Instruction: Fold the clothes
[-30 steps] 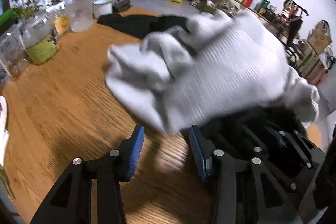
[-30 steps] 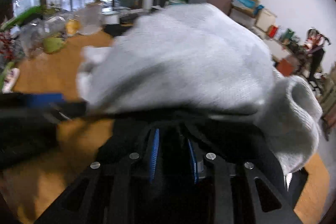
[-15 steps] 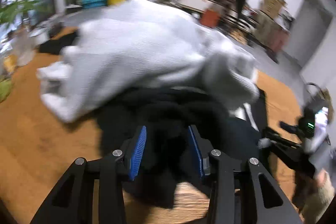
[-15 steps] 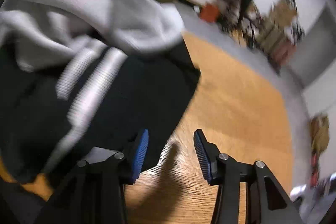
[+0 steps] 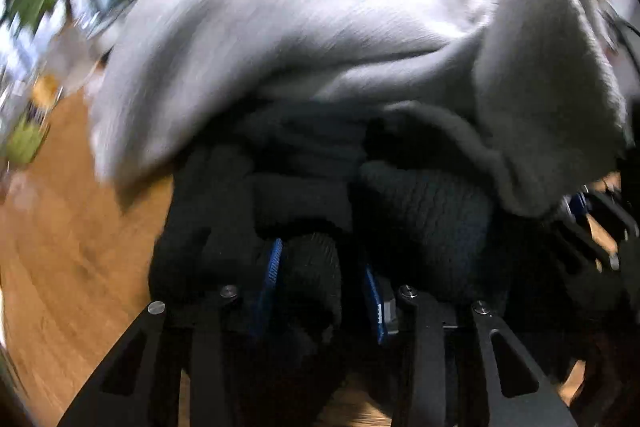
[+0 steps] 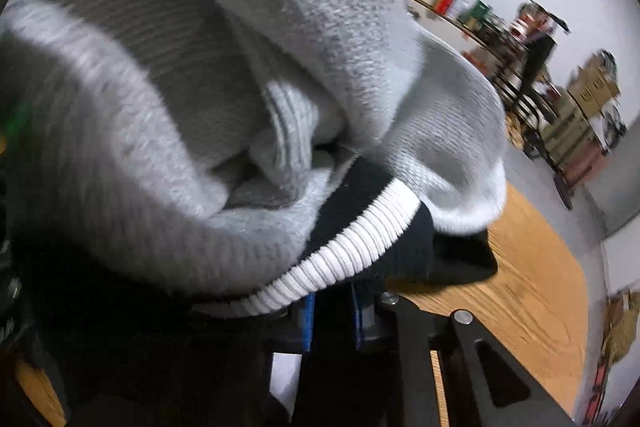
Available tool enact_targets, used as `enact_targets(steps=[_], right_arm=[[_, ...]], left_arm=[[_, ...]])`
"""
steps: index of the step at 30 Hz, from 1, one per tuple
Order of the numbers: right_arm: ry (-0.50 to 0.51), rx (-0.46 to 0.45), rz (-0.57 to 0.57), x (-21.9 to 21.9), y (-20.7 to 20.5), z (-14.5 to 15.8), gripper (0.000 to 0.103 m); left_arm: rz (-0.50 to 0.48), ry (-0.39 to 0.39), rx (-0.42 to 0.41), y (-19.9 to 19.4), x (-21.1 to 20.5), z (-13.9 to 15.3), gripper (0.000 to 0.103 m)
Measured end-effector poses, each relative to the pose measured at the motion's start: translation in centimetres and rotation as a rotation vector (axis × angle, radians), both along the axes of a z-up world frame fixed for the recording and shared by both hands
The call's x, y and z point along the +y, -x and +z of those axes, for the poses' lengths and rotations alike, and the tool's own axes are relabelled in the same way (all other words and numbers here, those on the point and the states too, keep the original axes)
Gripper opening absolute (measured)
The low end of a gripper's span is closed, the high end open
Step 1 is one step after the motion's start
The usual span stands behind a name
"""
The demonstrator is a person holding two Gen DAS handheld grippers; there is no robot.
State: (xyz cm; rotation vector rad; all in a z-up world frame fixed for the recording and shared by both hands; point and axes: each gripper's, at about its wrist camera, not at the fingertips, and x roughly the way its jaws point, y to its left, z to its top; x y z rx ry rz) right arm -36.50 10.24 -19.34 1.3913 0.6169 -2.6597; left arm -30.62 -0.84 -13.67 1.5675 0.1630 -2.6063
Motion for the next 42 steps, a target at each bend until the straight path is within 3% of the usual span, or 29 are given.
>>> enact_targets(steps=[6,13,18,19,20,21,22,23,25,27,30,33,35,37,38,39,40,42], right_arm=[[-0.053,0.012,0.103,-5.9,-0.7,-0.8,0.019],[-0.078,0.031,0.171,-12.4,-1.2,-1.4,0.019],[-0.05,-0.008,0.209,-13.6,-1.5,-0.9,0.02],[-0.043,-0.023,0.223,-13.2,-1.9,-0.6,0.023],[-0.024,-0.018,0.238,-11.7,-3.4,0.3,0.033],[-0.004,-0.013,0.252,-10.2,-4.8,1.3,0.051],[0.016,-0.007,0.267,-8.8,-6.2,2.2,0.059],[0.035,-0.002,0.282,-7.3,-7.7,3.1,0.066],[0.078,-0.005,0.292,-3.4,-11.1,4.8,0.068],[0.118,-0.019,0.265,1.5,-13.7,5.7,0.08],[0.172,-0.105,0.218,7.4,-16.3,5.1,0.081],[0.188,-0.155,0.2,9.6,-20.3,2.8,0.081],[0.165,-0.147,0.199,8.7,-21.1,1.5,0.081],[0.132,-0.129,0.196,7.2,-21.1,0.3,0.077],[0.119,-0.127,0.178,6.2,-20.8,-0.3,0.055],[0.125,-0.133,0.158,6.2,-20.6,-0.5,0.027],[0.127,-0.134,0.139,5.8,-20.7,-0.4,0.011],[0.134,-0.111,0.129,5.3,-21.1,0.4,0.007]], left_arm=[[0.153,-0.046,-0.025,-0.6,-6.8,0.3,0.04],[0.288,-0.129,0.022,-2.1,-13.3,0.9,0.04],[0.24,-0.296,0.062,-5.7,-16.0,3.0,0.041],[0.203,-0.308,0.067,-6.6,-16.3,3.7,0.041],[0.173,-0.314,0.071,-7.5,-15.8,4.4,0.045],[0.143,-0.316,0.075,-8.6,-15.6,5.2,0.055],[0.119,-0.315,0.079,-9.4,-15.6,5.7,0.061],[0.09,-0.306,0.075,-10.5,-15.1,5.9,0.069],[0.029,-0.286,0.062,-12.9,-14.0,6.3,0.07],[-0.028,-0.252,0.002,-14.6,-11.7,6.8,0.07],[-0.12,-0.205,-0.081,-15.3,-8.9,5.1,0.07],[-0.183,-0.178,-0.141,-16.4,-5.7,3.4,0.07],[-0.2,-0.167,-0.166,-16.6,-4.1,2.1,0.07],[-0.202,-0.159,-0.176,-17.0,-3.1,1.3,0.069],[-0.203,-0.152,-0.178,-17.4,-2.6,1.1,0.061],[-0.204,-0.145,-0.181,-17.8,-2.1,0.9,0.039],[-0.219,-0.131,-0.176,-18.2,-1.5,0.9,0.033],[-0.262,-0.073,-0.142,-19.1,-0.2,1.4,0.019]])
